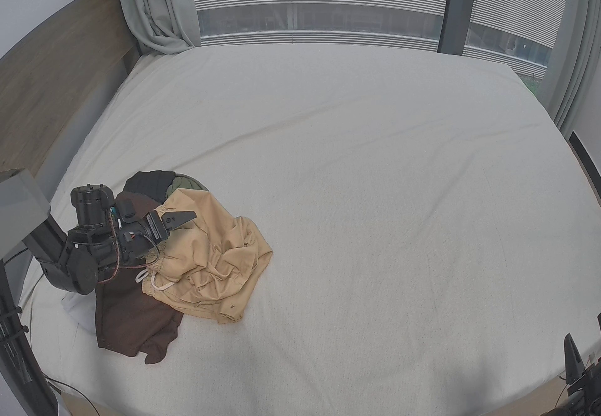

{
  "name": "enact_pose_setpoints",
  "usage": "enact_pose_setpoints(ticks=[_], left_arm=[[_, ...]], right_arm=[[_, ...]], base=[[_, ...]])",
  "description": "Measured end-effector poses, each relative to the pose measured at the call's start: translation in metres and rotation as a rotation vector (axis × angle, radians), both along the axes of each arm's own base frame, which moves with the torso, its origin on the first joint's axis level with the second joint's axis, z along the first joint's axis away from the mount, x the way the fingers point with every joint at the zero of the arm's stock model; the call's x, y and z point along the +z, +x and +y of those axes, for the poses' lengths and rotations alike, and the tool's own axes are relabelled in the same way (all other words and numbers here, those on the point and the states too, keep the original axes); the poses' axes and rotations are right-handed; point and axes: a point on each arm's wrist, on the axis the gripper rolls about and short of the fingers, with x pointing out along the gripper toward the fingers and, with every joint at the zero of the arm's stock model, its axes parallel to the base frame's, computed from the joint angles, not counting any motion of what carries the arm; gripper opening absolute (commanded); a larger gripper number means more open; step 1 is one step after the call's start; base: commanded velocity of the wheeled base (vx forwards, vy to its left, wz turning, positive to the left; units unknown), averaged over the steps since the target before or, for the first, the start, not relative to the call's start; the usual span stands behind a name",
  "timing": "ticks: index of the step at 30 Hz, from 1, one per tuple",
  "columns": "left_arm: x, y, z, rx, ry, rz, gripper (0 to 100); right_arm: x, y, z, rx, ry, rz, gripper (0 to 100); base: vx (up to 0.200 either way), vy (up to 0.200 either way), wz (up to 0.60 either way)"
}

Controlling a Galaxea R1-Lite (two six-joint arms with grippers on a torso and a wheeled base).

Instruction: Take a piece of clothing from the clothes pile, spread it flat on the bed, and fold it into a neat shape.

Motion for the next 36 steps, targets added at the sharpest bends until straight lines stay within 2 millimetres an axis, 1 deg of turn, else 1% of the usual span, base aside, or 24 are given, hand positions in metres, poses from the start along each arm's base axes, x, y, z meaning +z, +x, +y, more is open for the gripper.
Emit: enact_pose_setpoints(ticks=[9, 16, 21, 30, 36], left_arm=[[-0.008, 0.002, 0.002, 0.006, 0.001, -0.01, 0], [-0.011, -0.003, 0.001, 0.005, -0.006, 0.01, 0], [-0.002, -0.012, 0.0, 0.007, -0.052, 0.023, 0], [0.021, -0.036, -0.002, 0.023, -0.111, 0.016, 0], [0.029, -0.046, -0.001, 0.028, -0.118, 0.001, 0]], right_arm=[[0.0, 0.0, 0.0, 0.0, 0.0, 0.0, 100], [0.0, 0.0, 0.0, 0.0, 0.0, 0.0, 100], [0.0, 0.0, 0.0, 0.0, 0.0, 0.0, 100], [0.0, 0.0, 0.0, 0.0, 0.0, 0.0, 100], [0.0, 0.0, 0.0, 0.0, 0.0, 0.0, 100]], base=[[0.0, 0.0, 0.0], [0.0, 0.0, 0.0], [0.0, 0.0, 0.0], [0.0, 0.0, 0.0], [0.0, 0.0, 0.0]])
